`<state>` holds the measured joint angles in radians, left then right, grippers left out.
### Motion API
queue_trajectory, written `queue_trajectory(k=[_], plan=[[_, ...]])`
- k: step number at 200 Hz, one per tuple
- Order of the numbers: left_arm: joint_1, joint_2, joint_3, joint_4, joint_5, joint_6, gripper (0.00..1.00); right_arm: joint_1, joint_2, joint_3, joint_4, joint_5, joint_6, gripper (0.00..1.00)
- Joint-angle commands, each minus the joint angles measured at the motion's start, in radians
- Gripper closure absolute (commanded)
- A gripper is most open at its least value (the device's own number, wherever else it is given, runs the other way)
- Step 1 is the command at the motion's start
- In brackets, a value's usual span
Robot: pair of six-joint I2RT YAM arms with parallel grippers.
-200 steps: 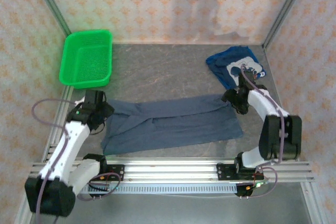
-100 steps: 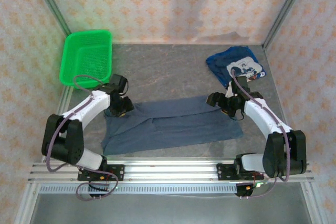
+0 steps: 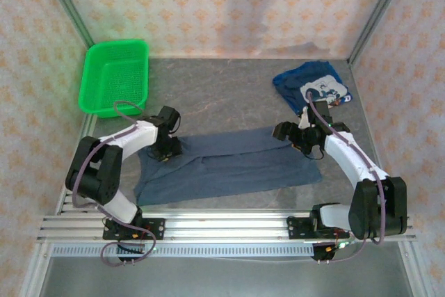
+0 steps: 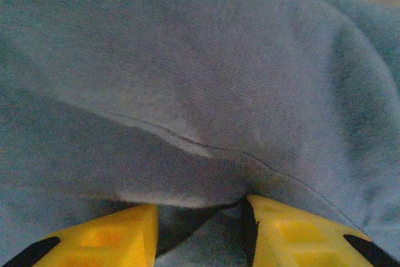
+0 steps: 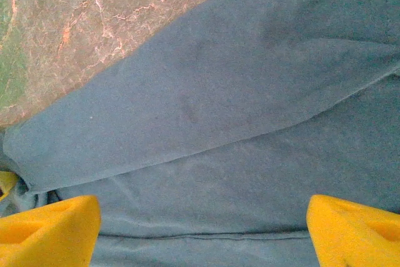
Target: Fold and stack the t-shirts
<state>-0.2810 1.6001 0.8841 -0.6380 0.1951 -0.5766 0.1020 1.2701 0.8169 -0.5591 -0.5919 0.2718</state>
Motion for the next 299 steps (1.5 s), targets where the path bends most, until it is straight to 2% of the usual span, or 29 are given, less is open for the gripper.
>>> queue_trajectory(k=[1, 64, 93, 141, 161, 180, 196, 213, 244, 280, 299], plan=[[-0.024, -0.005, -0.027, 0.057, -0.015, 0.012, 0.6, 0.002, -0.023, 0.029, -0.004, -0.002, -0.017, 0.14], [-0.167, -0.163, -0.16, 0.093, 0.042, -0.043, 0.6, 0.002, -0.014, 0.03, 0.0, 0.015, -0.024, 0.14], [-0.246, -0.244, -0.185, 0.083, 0.01, -0.077, 0.56, 0.002, 0.006, 0.034, 0.014, 0.017, -0.019, 0.14], [-0.273, -0.345, -0.224, 0.098, -0.025, -0.118, 0.53, 0.002, 0.043, 0.042, 0.031, 0.008, -0.017, 0.15], [-0.273, -0.297, -0.212, 0.096, -0.011, -0.099, 0.53, 0.002, 0.053, 0.044, 0.033, 0.005, -0.02, 0.15], [-0.267, -0.25, -0.185, 0.064, -0.097, -0.094, 0.53, 0.002, 0.061, 0.044, 0.034, 0.001, -0.021, 0.15], [-0.211, -0.186, -0.17, 0.082, -0.098, -0.114, 0.53, 0.001, 0.063, 0.044, 0.034, -0.002, -0.021, 0.15], [-0.155, -0.081, -0.125, 0.032, -0.142, -0.138, 0.6, 0.002, 0.06, 0.05, 0.025, -0.001, -0.025, 0.15], [-0.132, 0.072, -0.031, 0.106, -0.122, -0.106, 0.65, 0.002, 0.056, 0.052, 0.022, 0.007, -0.028, 0.16], [-0.078, 0.203, 0.134, 0.136, -0.085, -0.057, 0.79, 0.002, 0.069, 0.088, 0.015, 0.014, -0.028, 0.17], [-0.066, 0.225, 0.197, 0.1, -0.082, -0.017, 0.8, 0.001, 0.069, 0.11, -0.009, 0.02, -0.038, 0.17]])
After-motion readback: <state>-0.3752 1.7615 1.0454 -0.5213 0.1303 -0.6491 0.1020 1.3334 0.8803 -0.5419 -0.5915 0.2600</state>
